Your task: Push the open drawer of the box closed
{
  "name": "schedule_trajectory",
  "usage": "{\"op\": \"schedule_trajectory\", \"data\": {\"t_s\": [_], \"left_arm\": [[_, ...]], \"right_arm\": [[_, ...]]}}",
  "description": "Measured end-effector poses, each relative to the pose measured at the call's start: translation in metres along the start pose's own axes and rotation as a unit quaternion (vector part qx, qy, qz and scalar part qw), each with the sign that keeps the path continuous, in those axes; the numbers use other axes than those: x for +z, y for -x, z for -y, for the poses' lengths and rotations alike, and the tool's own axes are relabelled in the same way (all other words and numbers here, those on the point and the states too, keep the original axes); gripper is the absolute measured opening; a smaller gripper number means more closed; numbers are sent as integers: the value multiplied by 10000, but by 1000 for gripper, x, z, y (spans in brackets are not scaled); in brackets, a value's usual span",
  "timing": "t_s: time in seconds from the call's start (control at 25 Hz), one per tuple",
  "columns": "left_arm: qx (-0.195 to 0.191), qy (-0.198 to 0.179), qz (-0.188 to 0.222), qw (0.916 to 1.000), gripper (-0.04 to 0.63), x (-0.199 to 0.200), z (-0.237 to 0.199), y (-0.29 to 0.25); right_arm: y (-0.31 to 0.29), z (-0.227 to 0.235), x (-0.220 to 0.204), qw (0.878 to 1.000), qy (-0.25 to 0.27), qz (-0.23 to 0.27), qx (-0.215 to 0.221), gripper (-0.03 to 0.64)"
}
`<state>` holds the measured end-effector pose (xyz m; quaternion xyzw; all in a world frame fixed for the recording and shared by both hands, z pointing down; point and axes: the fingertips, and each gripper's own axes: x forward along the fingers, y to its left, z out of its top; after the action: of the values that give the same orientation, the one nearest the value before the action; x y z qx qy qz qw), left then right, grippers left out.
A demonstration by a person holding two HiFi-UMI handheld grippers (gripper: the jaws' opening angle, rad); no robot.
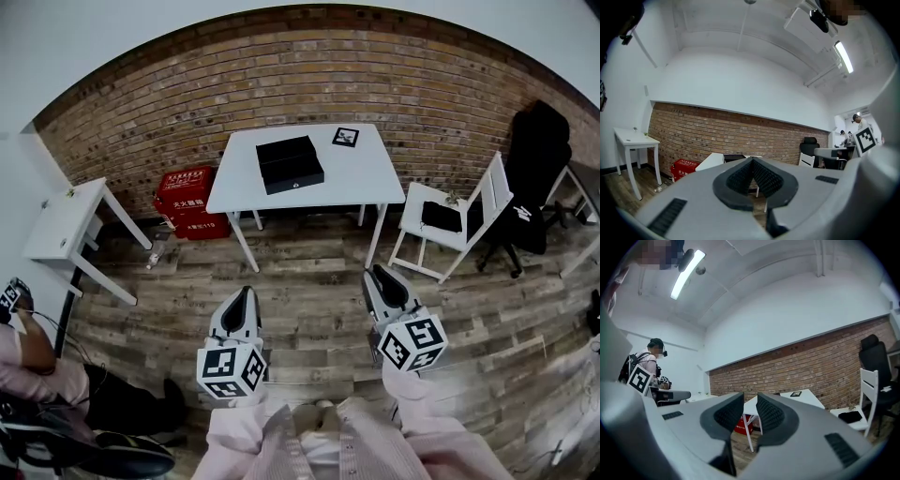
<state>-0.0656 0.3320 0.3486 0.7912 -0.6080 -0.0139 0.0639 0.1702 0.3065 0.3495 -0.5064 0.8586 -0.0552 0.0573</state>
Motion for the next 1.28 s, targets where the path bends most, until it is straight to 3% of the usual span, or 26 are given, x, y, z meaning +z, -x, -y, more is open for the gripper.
{"op": "schedule_trajectory", "data": {"t_s": [0.12,0.4,0.88,1.28], "left_arm": [[105,23,24,9999,-5,-1,-6,-1],[343,154,-75,9993,-6,-10,-26,-2],[233,86,-237,9994,-6,-17,-33,-53],[121,101,-305,9994,-5,-13,-67,-119]], "right_arm": [[-8,7,-2,9999,-21,15,-119,125],[-27,9,-10,9999,8,-123,-105,153],[-62,36,-23,9993,-148,-281,-212,153],[-134,50,-31,9988,-183,-399,-227,153]]}}
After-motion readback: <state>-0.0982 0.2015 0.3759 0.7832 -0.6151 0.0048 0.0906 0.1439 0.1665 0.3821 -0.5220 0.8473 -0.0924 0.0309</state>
